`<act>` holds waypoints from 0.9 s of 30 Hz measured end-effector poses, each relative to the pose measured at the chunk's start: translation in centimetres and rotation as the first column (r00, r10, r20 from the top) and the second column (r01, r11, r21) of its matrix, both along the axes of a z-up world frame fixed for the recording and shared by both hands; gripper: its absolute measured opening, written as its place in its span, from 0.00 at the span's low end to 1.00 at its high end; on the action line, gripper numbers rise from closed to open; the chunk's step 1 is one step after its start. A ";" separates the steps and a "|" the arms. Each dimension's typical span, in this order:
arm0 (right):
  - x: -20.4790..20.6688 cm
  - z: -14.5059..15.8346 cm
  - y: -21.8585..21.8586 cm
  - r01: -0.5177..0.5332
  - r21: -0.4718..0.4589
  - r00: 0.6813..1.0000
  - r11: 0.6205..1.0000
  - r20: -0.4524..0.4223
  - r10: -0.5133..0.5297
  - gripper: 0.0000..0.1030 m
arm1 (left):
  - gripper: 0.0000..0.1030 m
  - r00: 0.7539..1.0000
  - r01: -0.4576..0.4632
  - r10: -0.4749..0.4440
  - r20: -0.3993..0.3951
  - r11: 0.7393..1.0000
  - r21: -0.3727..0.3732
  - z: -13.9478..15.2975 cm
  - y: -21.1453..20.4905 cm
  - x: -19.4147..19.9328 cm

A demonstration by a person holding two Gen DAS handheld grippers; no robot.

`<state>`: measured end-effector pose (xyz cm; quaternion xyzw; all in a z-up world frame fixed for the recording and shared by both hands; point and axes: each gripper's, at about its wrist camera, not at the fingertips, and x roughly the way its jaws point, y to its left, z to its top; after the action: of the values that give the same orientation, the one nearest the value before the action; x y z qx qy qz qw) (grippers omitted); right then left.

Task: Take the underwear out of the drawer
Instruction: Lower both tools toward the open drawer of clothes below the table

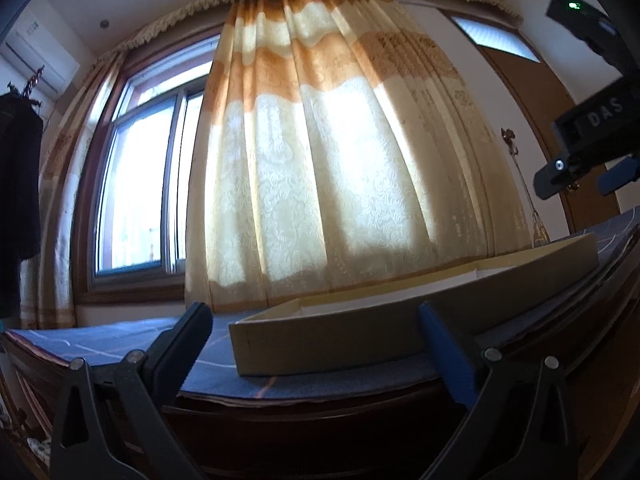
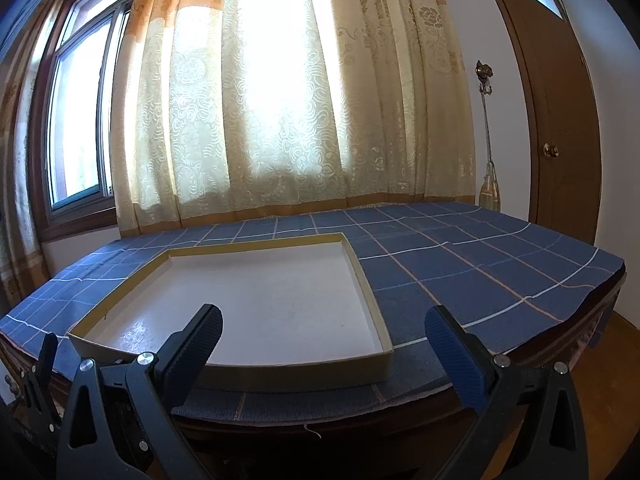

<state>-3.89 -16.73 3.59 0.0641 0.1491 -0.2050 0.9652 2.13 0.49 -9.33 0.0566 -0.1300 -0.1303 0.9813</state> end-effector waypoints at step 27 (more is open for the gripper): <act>-1.1 0.1 -1.3 0.049 0.010 0.999 0.999 -0.009 -0.049 0.99 | 1.00 0.996 0.031 -0.025 -0.081 0.996 0.079 1.3 -0.9 0.3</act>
<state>-5.00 -18.03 3.70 0.0716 0.1526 -0.2280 0.9590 2.39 -0.37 -8.01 0.0886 -0.0859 -0.1512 0.9808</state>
